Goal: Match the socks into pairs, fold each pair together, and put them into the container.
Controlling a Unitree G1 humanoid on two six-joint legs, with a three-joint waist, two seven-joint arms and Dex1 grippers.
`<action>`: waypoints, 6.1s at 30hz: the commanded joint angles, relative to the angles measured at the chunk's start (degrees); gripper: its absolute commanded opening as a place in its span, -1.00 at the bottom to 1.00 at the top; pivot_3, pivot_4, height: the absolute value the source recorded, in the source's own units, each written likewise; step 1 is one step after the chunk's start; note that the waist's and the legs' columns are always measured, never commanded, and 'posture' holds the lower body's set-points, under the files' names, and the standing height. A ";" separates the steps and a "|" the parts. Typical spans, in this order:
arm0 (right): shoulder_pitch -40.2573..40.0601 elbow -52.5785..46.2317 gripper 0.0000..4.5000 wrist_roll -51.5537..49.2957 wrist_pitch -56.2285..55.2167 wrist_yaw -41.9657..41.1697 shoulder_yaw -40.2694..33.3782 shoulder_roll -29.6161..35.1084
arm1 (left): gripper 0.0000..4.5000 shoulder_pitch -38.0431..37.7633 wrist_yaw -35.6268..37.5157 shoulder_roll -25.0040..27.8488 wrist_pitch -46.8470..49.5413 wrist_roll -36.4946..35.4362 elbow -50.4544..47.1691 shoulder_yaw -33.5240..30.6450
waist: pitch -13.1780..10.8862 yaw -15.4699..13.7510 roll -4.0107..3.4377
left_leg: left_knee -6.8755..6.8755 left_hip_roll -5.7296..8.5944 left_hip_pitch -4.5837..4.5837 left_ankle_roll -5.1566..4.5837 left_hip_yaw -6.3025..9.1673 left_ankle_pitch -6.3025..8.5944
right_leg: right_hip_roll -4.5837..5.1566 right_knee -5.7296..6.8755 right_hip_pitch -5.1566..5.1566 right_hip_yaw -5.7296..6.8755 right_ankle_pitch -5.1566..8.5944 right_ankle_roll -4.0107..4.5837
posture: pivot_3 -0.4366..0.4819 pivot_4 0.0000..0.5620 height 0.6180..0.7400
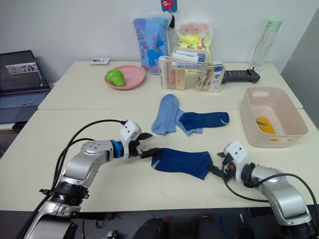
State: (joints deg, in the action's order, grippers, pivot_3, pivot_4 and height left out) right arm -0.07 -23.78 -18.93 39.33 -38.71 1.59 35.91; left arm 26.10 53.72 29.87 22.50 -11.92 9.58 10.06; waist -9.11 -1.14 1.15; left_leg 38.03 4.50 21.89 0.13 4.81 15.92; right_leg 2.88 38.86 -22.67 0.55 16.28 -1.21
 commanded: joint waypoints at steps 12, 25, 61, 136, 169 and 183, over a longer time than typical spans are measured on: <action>0.47 -2.88 -1.00 -0.83 0.47 -0.58 -0.25 0.96 | -0.99 -4.67 3.30 0.33 8.25 -3.68 -8.24 -0.76 | 0.00 0.52 0.01 | 0.01 -0.01 0.00 -0.05 0.03 0.03 | -0.01 0.01 0.01 0.02 0.00 -0.01 | -0.05 -0.47 1.00; 4.21 2.06 -0.79 -0.84 0.04 -5.98 0.84 4.55 | -1.00 -10.42 -6.29 -0.76 9.48 -3.47 -16.42 -2.63 | 0.00 0.90 0.01 | 0.02 -0.02 -0.01 -0.15 0.05 0.08 | -0.01 0.01 0.04 0.04 0.00 -0.01 | -0.05 -0.47 1.00; -1.65 3.16 -0.16 14.55 -27.22 -10.40 9.06 7.11 | 0.05 -12.35 5.77 7.41 -42.01 14.39 -3.68 5.07 | 0.00 0.67 0.00 | -0.01 -0.02 -0.28 -0.30 0.06 0.17 | -0.01 -0.07 0.35 0.07 0.01 -0.02 | -0.05 -0.47 1.00; 14.19 -0.72 -0.48 2.13 -12.83 -16.42 6.28 5.04 | 0.33 -4.20 14.01 6.13 -7.80 -6.20 -14.12 -0.87 | -0.11 1.08 0.03 | 0.04 -0.01 0.08 -0.13 0.13 0.08 | 0.01 -0.13 0.04 0.10 0.01 -0.01 | -0.05 -0.47 1.00; -6.12 -2.94 -1.00 8.99 -18.75 -13.35 8.05 10.05 | -0.99 -17.84 14.04 11.76 -24.05 4.54 -10.31 2.20 | -0.06 0.66 -0.06 | -0.04 -0.01 -0.19 -0.39 0.11 0.23 | 0.01 -0.25 0.33 0.10 0.02 -0.02 | -0.05 -0.47 1.00; -0.78 0.92 -0.45 3.45 -16.23 -1.29 -10.45 5.07 | -0.48 -13.07 -6.38 3.45 -9.87 -8.73 -8.76 -17.67 | -0.07 0.16 -0.03 | -0.02 -0.01 -0.19 -0.39 0.15 0.23 | 0.00 -0.26 0.35 0.15 0.02 -0.04 | -0.05 -0.47 1.00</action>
State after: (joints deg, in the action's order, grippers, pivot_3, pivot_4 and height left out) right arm -0.52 -24.57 -17.51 25.58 -42.06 -7.53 41.50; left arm 11.89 52.89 34.25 13.09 -20.20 -1.71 -3.82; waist -9.18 -0.98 1.12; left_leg 38.01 4.50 21.69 -0.25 4.95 16.15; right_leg 2.88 38.61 -22.33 0.69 16.30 -1.24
